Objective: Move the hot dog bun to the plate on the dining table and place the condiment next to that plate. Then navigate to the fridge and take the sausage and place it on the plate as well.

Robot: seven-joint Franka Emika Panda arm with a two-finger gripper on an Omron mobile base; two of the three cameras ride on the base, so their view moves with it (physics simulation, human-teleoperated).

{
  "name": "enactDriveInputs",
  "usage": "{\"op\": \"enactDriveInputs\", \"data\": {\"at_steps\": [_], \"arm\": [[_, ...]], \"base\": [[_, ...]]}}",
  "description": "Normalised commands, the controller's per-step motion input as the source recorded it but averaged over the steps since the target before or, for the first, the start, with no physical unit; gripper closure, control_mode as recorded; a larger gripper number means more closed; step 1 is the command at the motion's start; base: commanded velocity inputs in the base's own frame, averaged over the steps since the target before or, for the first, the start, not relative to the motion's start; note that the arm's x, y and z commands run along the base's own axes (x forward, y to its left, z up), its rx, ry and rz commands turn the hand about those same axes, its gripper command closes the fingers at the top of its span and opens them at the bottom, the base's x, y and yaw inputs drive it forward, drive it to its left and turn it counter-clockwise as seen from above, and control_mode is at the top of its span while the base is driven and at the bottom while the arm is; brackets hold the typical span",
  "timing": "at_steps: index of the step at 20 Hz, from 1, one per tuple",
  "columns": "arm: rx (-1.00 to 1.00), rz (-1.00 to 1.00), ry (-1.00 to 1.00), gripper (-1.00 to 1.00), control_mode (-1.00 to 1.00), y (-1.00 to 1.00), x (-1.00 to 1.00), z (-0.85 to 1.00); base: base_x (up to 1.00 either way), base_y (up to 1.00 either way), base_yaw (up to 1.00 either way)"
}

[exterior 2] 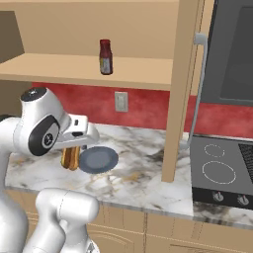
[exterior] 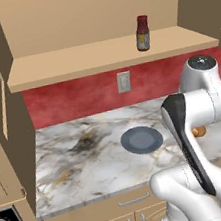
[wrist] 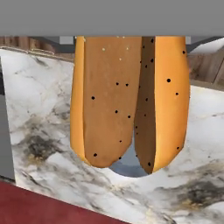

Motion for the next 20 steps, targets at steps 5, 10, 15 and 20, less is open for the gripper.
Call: {"op": "enactDriveInputs", "data": {"at_steps": [5, 10, 15, 20], "arm": [[0.0, -0.04, -0.17, 1.0, -1.0, 0.0, -0.24, 0.56], [0.0, -0.04, -0.11, 1.0, -1.0, 0.0, -0.37, 0.12], [0.0, 0.0, -0.01, 1.0, 1.0, 0.02, -0.13, 0.0], [0.0, 0.0, 0.0, 1.0, 1.0, 0.0, 0.0, 0.0]], "base": [[0.0, 0.0, 0.0], [0.0, 0.0, 0.0], [-0.07, 0.06, 0.0], [-0.57, 0.04, -0.52]]}}
